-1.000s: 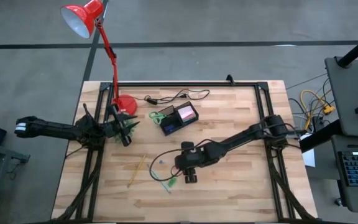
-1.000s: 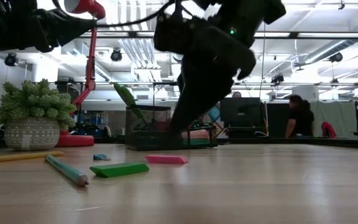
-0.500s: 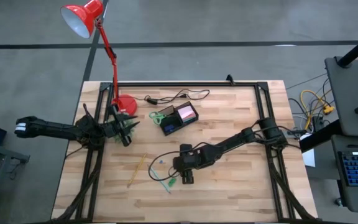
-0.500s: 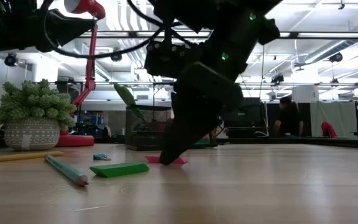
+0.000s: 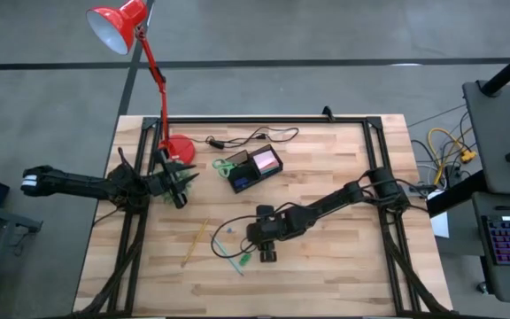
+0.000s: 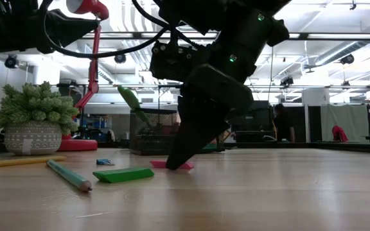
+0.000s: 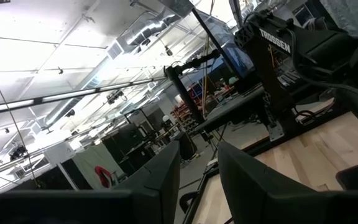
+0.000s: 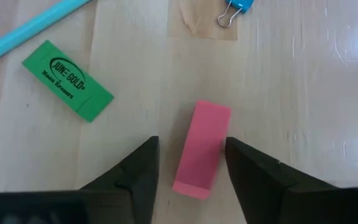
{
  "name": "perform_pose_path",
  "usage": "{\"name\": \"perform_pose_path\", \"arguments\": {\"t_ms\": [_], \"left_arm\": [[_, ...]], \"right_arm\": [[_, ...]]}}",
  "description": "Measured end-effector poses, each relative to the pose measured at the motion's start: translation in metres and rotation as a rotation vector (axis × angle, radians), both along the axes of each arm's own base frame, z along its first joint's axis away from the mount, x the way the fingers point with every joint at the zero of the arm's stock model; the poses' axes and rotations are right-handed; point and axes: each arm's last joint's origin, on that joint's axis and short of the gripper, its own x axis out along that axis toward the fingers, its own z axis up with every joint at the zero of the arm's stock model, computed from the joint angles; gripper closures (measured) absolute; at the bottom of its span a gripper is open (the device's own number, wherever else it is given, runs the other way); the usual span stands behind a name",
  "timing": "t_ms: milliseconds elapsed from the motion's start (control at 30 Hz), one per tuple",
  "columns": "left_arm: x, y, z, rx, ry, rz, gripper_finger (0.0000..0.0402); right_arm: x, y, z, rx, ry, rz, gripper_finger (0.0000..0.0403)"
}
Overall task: Pick and place office supplies into organizer
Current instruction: Put the pink eraser into the black desk organizer
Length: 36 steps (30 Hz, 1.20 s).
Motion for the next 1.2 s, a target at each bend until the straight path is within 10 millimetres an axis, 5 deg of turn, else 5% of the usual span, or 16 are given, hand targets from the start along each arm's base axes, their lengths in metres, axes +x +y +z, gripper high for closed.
{"name": "perform_pose_path", "arguments": {"t_ms": [467, 800, 1200], "left_arm": [[0.000, 0.000, 0.000, 0.000, -0.001, 0.000, 0.0306], [0.000, 0.000, 0.000, 0.000, -0.001, 0.000, 0.0306], [0.000, 0.000, 0.000, 0.000, -0.001, 0.000, 0.0306]], "right_arm": [[-0.003, -0.003, 0.000, -0.049, 0.032, 0.064, 0.0342], [-0.003, -0.003, 0.004, -0.064, 0.029, 0.088, 0.0349], [0.007, -0.006, 0.032, -0.117, 0.013, 0.146, 0.0349]]}}
